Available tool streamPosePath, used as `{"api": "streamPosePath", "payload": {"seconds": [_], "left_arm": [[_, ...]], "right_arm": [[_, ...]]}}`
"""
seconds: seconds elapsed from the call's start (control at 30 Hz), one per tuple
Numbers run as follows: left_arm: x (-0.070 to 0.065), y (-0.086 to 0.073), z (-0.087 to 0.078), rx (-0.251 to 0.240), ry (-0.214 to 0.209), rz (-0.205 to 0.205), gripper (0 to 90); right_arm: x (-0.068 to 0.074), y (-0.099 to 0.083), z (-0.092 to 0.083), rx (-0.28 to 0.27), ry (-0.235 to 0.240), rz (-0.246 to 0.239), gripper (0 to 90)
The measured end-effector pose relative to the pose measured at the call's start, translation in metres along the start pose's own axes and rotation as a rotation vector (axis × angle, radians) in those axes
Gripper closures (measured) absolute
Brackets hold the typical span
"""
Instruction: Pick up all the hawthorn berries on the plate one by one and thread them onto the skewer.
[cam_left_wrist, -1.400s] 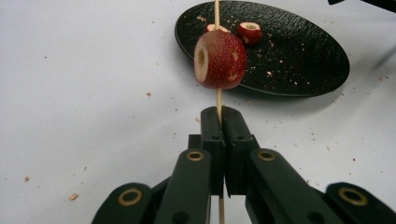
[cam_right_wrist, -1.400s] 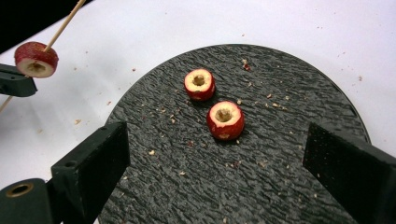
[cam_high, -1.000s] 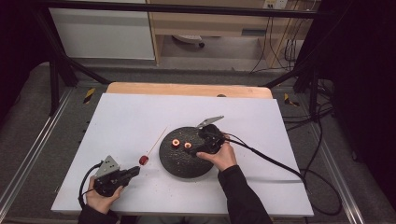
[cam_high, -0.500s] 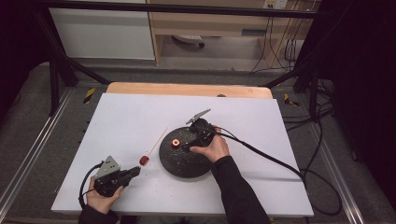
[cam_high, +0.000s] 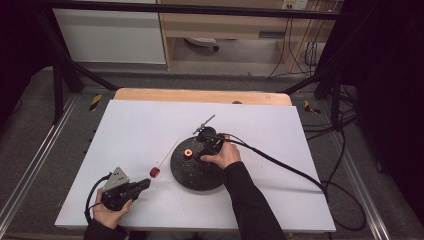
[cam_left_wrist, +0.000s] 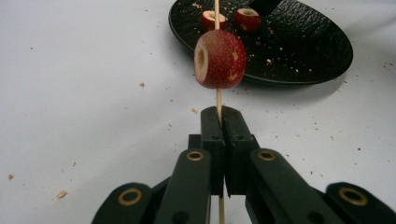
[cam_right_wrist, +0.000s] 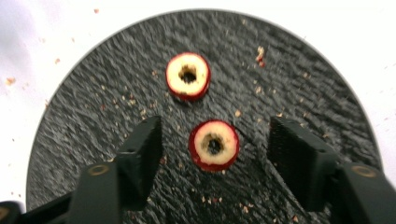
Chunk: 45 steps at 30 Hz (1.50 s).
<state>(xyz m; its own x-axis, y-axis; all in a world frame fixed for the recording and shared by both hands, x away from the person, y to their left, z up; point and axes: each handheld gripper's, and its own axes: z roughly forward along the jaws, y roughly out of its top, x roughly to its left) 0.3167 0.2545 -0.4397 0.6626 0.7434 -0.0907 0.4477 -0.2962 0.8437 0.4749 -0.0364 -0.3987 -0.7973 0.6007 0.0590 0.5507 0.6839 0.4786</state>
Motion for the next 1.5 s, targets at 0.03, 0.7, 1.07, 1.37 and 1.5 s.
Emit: {"api": "streamPosePath", "payload": {"seconds": [0.03, 0.7, 1.07, 1.37, 1.5], "left_arm": [[0.000, 0.000, 0.000, 0.001, -0.001, 0.000, 88.3], [-0.001, 0.000, 0.002, 0.008, -0.003, 0.004, 88.3], [0.000, 0.000, 0.002, 0.008, -0.001, 0.006, 88.3], [-0.001, 0.000, 0.001, 0.005, 0.002, 0.009, 88.3], [-0.001, 0.000, 0.001, 0.002, 0.001, 0.010, 88.3]], "right_arm": [[-0.001, 0.000, 0.001, 0.005, -0.001, -0.004, 40.8], [-0.010, 0.002, 0.013, 0.084, 0.071, 0.031, 60.3], [-0.010, 0.003, 0.009, 0.082, 0.083, 0.070, 60.9], [-0.008, 0.003, -0.006, 0.044, 0.092, 0.120, 61.1], [-0.007, 0.001, -0.013, 0.025, 0.089, 0.135, 61.1]]}}
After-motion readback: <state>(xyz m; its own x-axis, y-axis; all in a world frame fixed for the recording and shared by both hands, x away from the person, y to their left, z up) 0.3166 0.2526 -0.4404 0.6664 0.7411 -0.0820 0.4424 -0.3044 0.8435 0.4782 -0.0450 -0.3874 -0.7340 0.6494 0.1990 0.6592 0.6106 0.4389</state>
